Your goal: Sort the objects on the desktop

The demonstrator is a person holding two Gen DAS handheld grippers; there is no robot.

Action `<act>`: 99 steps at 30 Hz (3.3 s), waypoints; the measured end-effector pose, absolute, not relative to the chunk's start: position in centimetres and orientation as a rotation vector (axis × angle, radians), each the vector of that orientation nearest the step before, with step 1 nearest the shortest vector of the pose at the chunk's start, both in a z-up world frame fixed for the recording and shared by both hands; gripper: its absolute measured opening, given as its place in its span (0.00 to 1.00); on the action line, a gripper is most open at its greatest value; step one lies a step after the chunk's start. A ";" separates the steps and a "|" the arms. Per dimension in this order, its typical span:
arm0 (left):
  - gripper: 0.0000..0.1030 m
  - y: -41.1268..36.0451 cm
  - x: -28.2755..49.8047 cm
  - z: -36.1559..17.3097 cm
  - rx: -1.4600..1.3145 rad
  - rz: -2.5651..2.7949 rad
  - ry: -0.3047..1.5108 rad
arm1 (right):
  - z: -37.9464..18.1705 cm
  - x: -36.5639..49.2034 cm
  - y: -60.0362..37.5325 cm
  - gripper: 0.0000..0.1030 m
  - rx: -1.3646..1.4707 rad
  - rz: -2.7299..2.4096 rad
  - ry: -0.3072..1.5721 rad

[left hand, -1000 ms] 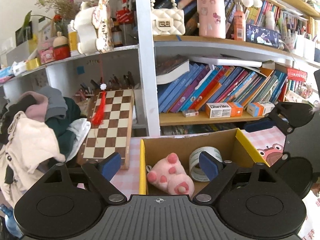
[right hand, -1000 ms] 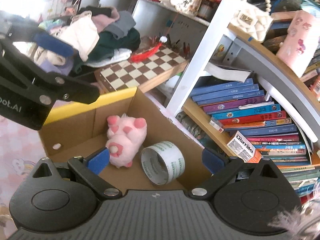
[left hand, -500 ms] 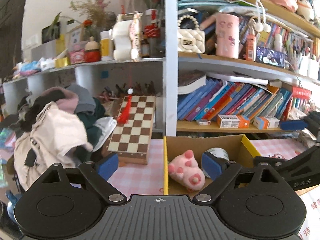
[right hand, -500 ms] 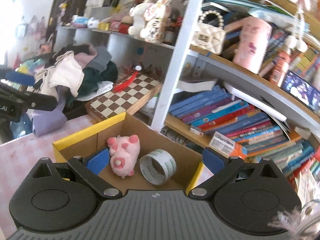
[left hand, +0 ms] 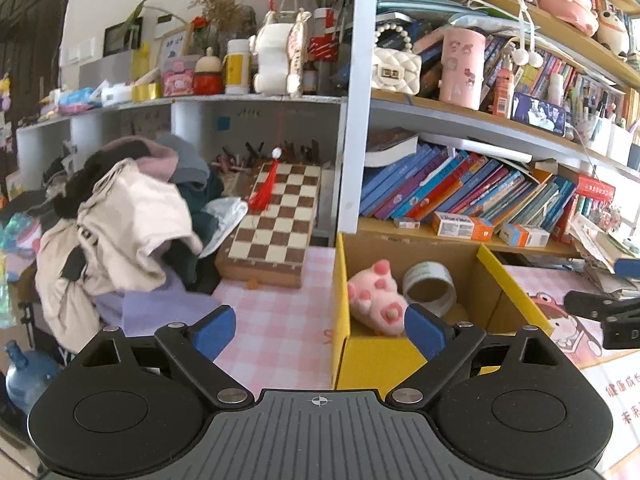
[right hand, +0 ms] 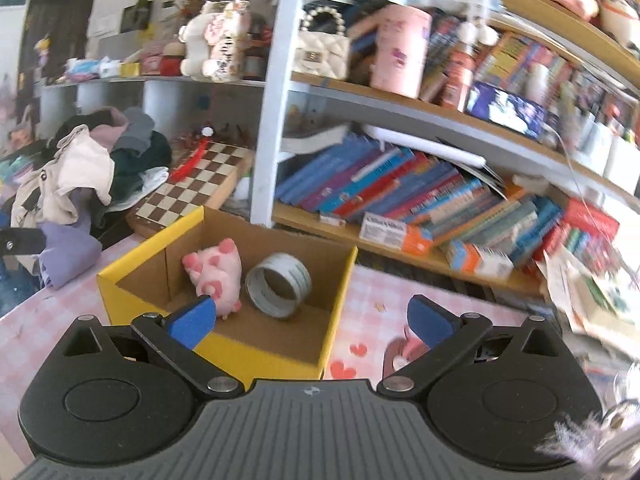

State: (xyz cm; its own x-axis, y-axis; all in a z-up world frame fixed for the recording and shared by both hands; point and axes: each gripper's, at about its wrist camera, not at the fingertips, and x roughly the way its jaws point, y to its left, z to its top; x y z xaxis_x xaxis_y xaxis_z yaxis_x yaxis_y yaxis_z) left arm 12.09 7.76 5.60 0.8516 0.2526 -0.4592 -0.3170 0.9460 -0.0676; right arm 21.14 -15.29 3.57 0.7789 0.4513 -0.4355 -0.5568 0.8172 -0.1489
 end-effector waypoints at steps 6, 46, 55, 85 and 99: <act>0.91 8.1 9.1 4.6 -0.157 0.300 0.492 | 2.3 17.6 -16.2 1.00 -0.252 0.494 0.428; 0.97 0.9 2.7 -1.6 0.047 0.055 0.701 | -6.0 5.5 -15.9 1.00 -0.285 0.486 0.722; 0.97 2.0 3.2 -2.3 -0.014 0.085 0.742 | -5.7 6.2 -16.7 1.00 -0.235 0.467 0.731; 0.97 -0.2 4.8 -2.0 0.065 0.015 0.746 | -5.3 8.0 -16.8 0.99 -0.248 0.469 0.781; 0.97 -0.8 5.2 -1.9 0.049 -0.005 0.755 | -4.2 8.0 -17.8 1.00 -0.240 0.456 0.794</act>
State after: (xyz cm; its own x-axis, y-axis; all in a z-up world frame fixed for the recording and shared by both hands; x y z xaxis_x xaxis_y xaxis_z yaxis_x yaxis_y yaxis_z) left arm 5.22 -0.82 -1.91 0.7285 0.0127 -0.6849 0.0224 0.9988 0.0424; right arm 7.97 -17.80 -4.21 0.6112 0.3028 -0.7313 -0.4798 0.8766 -0.0380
